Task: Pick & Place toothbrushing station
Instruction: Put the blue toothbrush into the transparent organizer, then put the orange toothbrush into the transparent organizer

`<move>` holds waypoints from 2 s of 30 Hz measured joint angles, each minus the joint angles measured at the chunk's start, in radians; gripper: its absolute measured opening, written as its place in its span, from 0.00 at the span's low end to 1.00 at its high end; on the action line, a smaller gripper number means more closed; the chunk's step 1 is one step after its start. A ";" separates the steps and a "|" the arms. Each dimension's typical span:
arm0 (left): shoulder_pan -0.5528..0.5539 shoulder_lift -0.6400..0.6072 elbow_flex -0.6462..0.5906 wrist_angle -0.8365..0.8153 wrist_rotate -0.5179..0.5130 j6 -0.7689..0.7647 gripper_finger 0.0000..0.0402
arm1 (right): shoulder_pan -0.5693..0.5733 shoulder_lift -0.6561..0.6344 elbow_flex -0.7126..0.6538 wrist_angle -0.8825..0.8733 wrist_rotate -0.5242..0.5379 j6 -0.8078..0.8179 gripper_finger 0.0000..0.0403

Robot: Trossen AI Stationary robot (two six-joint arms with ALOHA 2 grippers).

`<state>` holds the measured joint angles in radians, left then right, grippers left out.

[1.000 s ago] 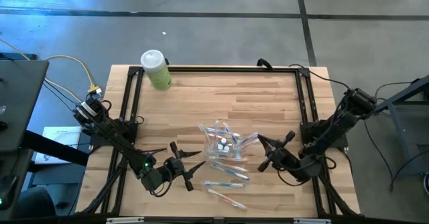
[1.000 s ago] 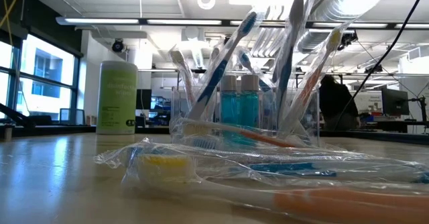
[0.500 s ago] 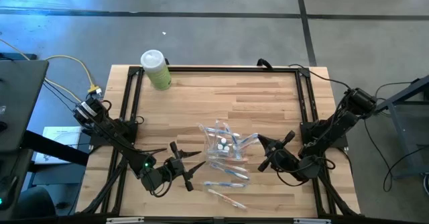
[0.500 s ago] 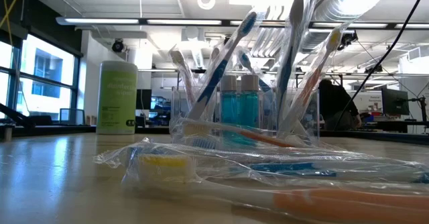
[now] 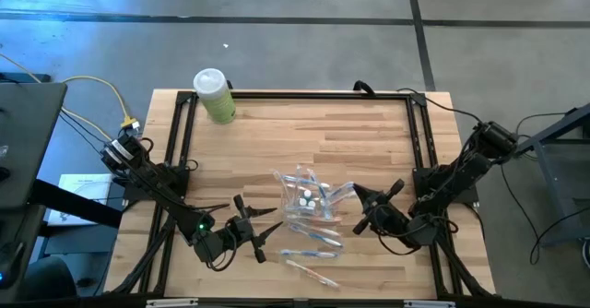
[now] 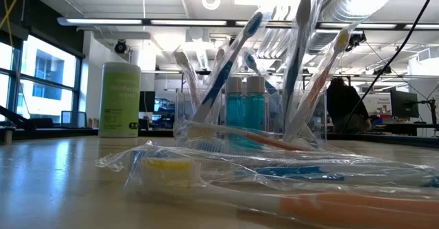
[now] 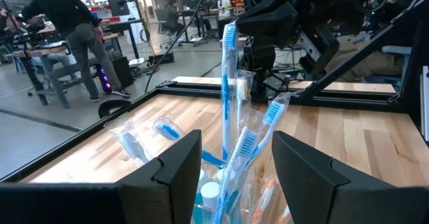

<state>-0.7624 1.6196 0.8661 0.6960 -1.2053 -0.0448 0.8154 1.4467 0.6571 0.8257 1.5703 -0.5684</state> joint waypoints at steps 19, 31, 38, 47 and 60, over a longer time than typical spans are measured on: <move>0.000 0.000 0.000 0.000 0.000 -0.001 0.44 | -0.020 0.000 0.000 -0.320 -0.215 0.388 0.00; 0.000 0.000 0.000 0.000 0.000 0.002 0.44 | -0.155 -0.002 0.000 -0.597 -0.601 0.704 0.04; -0.002 0.000 0.000 -0.015 0.041 -0.013 0.44 | -0.154 -0.010 0.000 -0.598 -0.621 0.698 0.26; 0.001 0.000 0.000 -0.036 0.072 -0.016 0.44 | -0.077 -0.062 0.000 -0.592 -0.672 0.589 0.54; 0.001 0.000 0.000 -0.040 0.106 -0.035 0.44 | -0.046 -0.051 -0.001 -0.878 -1.210 1.040 0.51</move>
<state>-0.7612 1.6196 0.8661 0.6563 -1.0991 -0.0795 0.7692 1.3956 0.6564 -0.0527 0.3603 0.4713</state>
